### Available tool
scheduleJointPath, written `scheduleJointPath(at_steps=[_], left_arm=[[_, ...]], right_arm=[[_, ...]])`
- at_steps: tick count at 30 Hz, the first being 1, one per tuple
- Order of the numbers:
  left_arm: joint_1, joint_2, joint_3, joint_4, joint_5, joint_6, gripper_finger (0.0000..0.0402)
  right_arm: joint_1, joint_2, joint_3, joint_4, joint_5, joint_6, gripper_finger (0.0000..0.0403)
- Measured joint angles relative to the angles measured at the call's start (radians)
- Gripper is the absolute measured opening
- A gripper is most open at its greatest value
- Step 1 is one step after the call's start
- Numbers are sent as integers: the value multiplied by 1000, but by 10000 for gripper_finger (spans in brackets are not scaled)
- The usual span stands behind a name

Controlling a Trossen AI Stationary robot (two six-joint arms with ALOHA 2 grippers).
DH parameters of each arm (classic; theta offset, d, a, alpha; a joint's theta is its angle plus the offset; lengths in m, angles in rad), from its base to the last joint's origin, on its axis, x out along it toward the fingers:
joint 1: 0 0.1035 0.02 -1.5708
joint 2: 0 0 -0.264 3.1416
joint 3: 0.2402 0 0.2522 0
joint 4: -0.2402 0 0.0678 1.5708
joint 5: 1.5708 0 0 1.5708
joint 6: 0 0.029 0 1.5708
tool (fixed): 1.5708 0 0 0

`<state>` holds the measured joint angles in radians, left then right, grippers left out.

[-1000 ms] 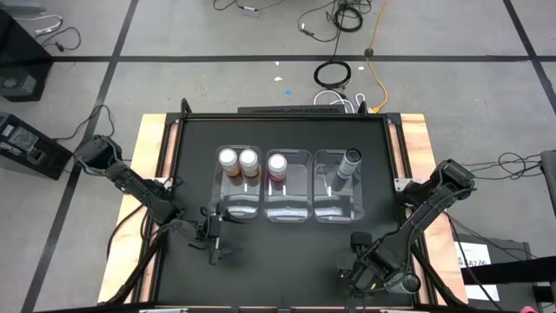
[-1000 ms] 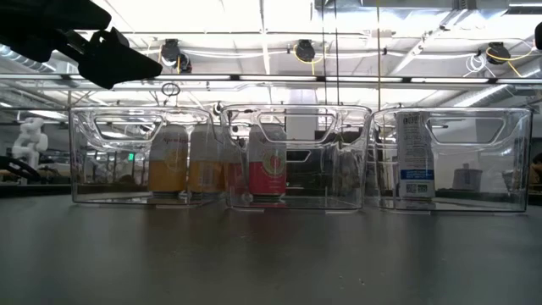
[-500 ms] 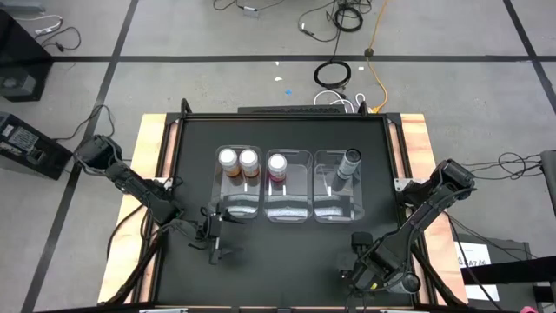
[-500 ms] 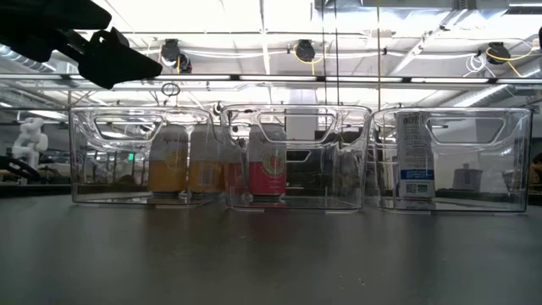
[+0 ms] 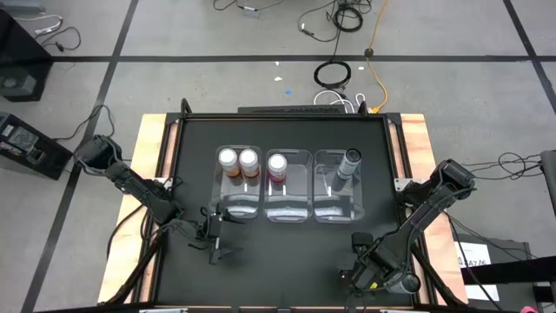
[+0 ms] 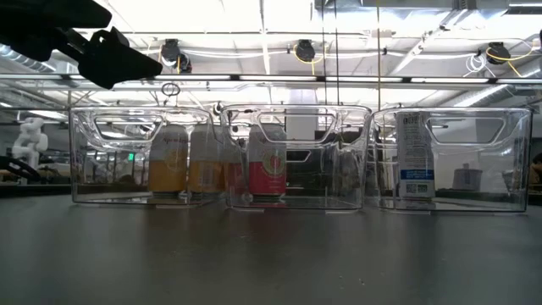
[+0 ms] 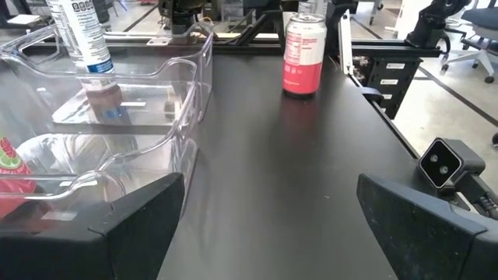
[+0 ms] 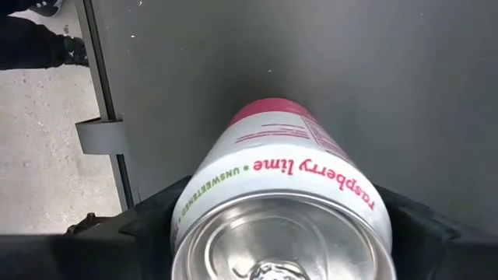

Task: Sort soda cans
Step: Put the right pink-white soda can into the center transparent bin

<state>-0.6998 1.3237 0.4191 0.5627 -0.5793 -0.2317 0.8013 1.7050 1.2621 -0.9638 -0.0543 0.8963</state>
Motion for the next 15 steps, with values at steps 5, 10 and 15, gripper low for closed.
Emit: scheduleJointPath(at_steps=[5, 10, 15], left_arm=[[0, 0, 0, 7, 0, 0, 390], [0, 0, 0, 6, 0, 0, 390], [0, 0, 0, 6, 0, 0, 390]], right_arm=[[0, 0, 0, 0, 2, 0, 292], [0, 0, 0, 0, 2, 4, 295], [-2, 0, 0, 1, 1, 6, 295]])
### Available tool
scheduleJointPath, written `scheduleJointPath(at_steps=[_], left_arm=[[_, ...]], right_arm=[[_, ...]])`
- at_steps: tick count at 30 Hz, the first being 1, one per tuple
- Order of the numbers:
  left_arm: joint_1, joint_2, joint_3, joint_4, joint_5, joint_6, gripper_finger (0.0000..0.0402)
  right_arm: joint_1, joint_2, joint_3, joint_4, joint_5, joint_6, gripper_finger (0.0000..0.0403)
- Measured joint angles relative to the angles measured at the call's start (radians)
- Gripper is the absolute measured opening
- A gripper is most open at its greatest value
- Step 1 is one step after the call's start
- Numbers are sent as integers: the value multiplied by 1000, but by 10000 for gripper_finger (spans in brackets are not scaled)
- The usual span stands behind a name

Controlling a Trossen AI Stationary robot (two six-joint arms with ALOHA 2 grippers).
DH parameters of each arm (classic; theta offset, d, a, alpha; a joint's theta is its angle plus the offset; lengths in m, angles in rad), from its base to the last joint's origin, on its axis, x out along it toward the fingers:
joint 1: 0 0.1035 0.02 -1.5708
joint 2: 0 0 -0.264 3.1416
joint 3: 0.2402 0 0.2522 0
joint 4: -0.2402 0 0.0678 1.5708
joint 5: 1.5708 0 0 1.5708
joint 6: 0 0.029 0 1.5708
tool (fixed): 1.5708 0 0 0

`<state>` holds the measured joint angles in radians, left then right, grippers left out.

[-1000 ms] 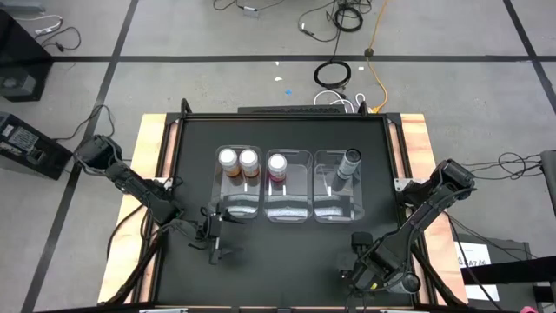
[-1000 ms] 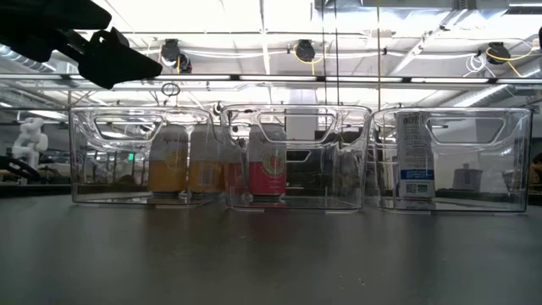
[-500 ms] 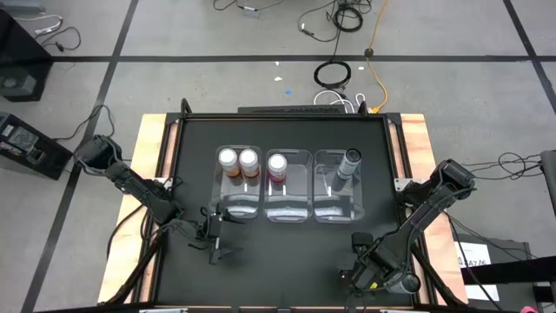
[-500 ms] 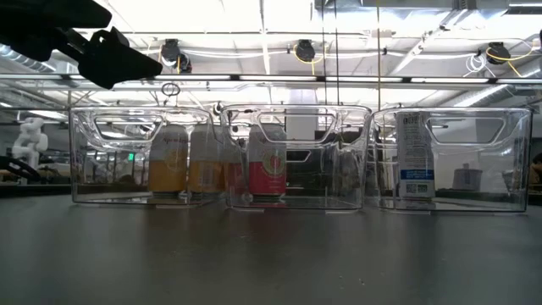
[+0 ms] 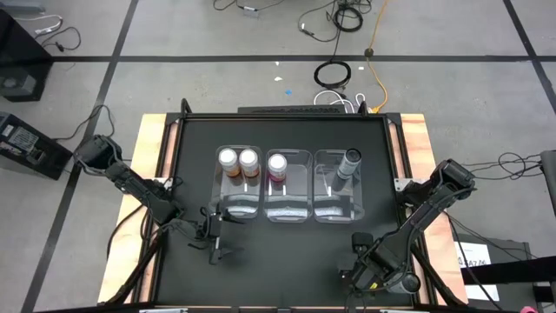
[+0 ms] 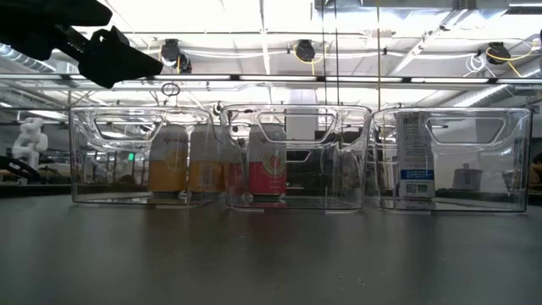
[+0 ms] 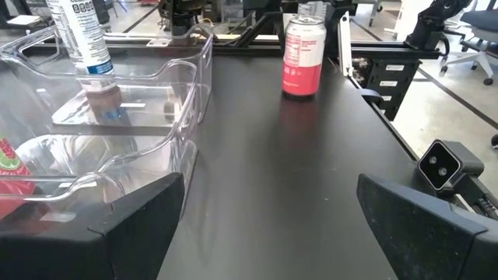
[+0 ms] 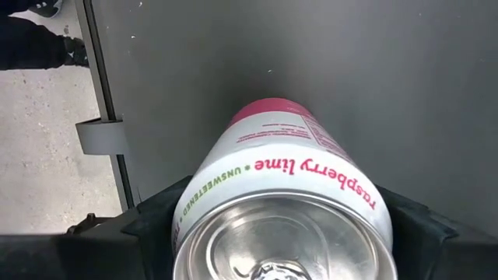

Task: Sort soda cans
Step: Put the right pink-white soda can into the center transparent bin

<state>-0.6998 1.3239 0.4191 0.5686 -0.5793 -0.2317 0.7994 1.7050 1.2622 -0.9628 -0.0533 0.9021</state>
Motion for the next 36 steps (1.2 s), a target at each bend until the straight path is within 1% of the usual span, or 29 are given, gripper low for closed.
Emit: scheduleJointPath(at_steps=[3, 9, 14, 19, 22, 25, 30, 36], left_arm=[[0, 0, 0, -1, 0, 0, 390], [0, 0, 0, -2, 0, 1, 390], [0, 0, 0, -2, 5, 1, 390], [0, 0, 0, -2, 22, 0, 390], [0, 0, 0, -2, 22, -1, 390], [0, 0, 0, -2, 22, -24, 390], [0, 0, 0, -1, 27, -26, 390], [0, 0, 0, -2, 28, -26, 390]], right_arm=[[-1, -4, 11, -3, -3, 4, 294], [-16, -33, 76, -29, 10, 21, 294], [-41, -57, 142, -124, 79, 13, 294], [-95, -75, 213, -212, 165, -31, 294], [-151, -79, 256, -251, 207, -54, 293], [-225, -79, 283, -268, 215, -97, 293], [-354, -79, 338, -254, 214, -199, 293], [-504, -79, 394, -188, 214, -340, 293]])
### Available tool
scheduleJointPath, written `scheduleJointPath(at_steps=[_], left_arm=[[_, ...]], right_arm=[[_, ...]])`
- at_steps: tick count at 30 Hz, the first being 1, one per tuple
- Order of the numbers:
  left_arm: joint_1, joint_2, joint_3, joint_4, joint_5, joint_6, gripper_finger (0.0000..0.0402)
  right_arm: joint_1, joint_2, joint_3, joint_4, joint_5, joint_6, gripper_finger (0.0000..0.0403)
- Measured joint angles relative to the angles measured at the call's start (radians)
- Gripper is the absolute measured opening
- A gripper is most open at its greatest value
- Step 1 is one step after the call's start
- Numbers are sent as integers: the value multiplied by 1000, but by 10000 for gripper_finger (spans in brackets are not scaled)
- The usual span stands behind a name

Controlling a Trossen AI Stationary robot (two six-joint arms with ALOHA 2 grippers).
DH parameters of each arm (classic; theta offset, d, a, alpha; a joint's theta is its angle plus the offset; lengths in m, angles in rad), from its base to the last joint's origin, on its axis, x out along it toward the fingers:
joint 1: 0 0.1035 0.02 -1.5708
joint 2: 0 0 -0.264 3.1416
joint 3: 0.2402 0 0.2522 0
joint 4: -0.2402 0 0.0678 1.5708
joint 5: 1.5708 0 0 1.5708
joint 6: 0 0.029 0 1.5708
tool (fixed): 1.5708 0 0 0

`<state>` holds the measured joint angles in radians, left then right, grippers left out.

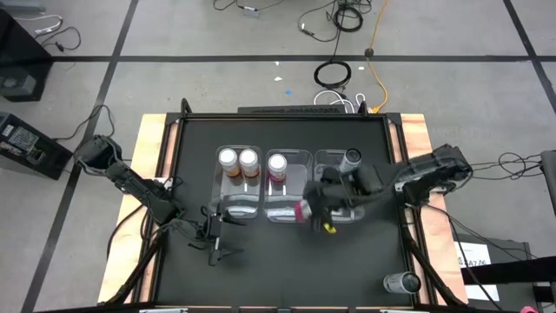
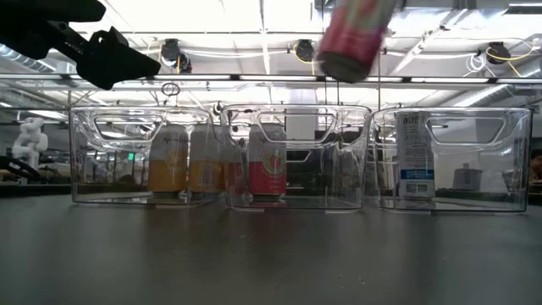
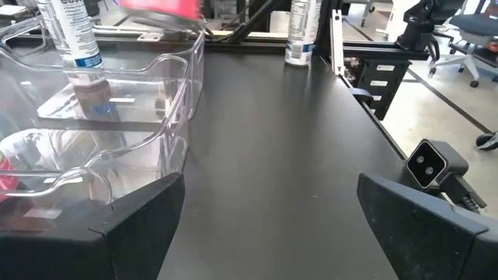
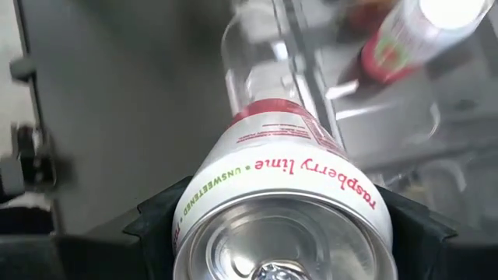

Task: Sort soda cans
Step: Put the right pink-white soda can into the center transparent bin

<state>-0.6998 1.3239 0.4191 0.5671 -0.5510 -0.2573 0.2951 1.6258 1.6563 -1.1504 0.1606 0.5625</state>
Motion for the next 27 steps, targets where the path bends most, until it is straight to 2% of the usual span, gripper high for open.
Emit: scheduleJointPath(at_steps=[4, 10, 15, 22, 27], left_arm=[[0, 0, 0, 0, 0, 0, 390], [0, 0, 0, -1, 0, 0, 390], [0, 0, 0, -1, 0, 0, 390], [0, 0, 0, 0, 0, 0, 390], [-1, 0, 0, 0, 0, -10, 390]], right_arm=[[-93, 32, 41, 30, -31, -102, 293], [-219, 153, 119, -41, -137, -208, 293], [-285, 265, 169, -122, -153, -304, 293], [-351, 373, 175, -113, -190, -437, 293], [-407, 423, 175, -90, -179, -498, 293]])
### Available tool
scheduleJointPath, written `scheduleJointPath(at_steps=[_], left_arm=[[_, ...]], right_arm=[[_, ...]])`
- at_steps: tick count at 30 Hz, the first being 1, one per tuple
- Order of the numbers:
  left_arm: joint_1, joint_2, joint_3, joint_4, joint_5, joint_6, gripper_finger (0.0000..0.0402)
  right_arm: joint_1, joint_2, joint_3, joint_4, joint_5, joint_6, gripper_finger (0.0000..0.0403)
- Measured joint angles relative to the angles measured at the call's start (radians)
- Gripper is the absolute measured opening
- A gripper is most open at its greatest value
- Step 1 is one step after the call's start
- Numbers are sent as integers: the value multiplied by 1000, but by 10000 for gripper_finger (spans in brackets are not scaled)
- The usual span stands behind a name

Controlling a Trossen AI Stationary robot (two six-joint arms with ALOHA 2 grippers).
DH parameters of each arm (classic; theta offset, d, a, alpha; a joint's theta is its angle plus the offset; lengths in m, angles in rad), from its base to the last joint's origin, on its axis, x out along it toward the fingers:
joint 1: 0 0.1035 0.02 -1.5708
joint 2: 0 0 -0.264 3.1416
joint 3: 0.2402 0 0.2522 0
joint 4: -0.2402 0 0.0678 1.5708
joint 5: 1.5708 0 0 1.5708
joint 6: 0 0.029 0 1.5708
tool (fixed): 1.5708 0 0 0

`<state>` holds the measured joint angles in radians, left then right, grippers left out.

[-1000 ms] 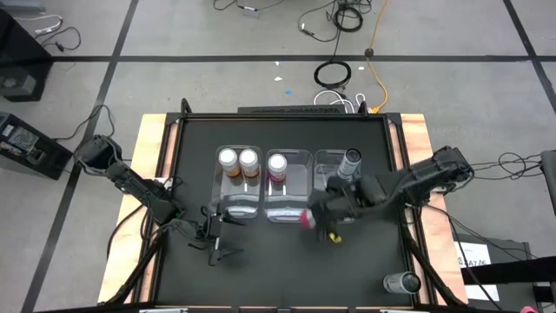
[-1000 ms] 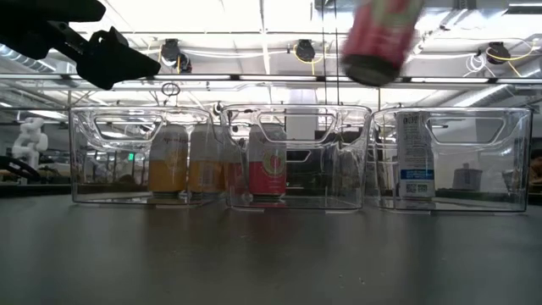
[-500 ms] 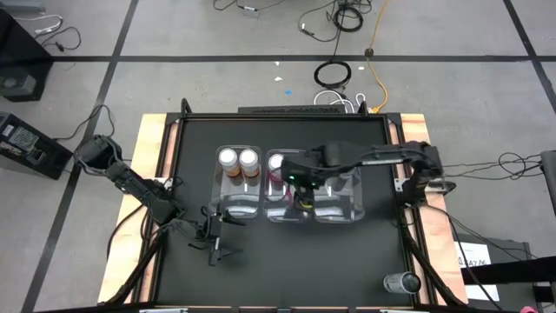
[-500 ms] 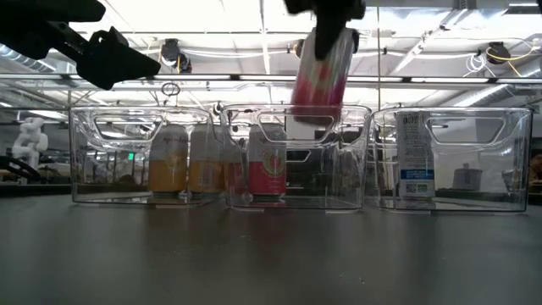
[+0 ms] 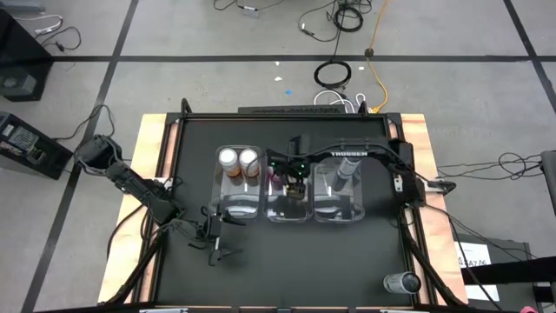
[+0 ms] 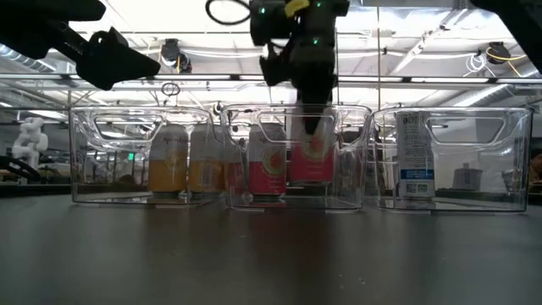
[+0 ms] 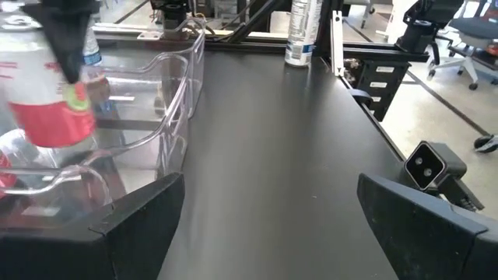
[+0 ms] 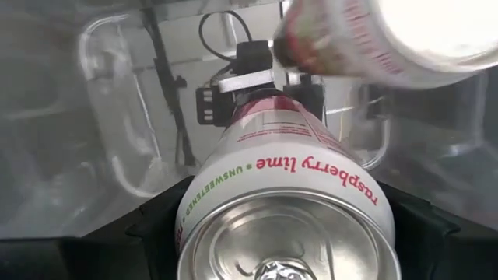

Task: Sort soda cans
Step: Put the right pink-white soda can into the center transparent bin

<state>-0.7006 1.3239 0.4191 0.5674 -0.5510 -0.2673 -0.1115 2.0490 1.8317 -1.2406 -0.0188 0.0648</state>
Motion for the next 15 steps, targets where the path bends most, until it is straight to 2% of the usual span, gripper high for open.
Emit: scheduleJointPath(at_steps=[9, 15], left_arm=[[0, 0, 0, -1, 1, -17, 390], [0, 0, 0, -1, 1, -16, 390]], right_arm=[[-107, 10, 0, 22, -6, -40, 293], [-137, 9, -46, 68, -42, -68, 293]])
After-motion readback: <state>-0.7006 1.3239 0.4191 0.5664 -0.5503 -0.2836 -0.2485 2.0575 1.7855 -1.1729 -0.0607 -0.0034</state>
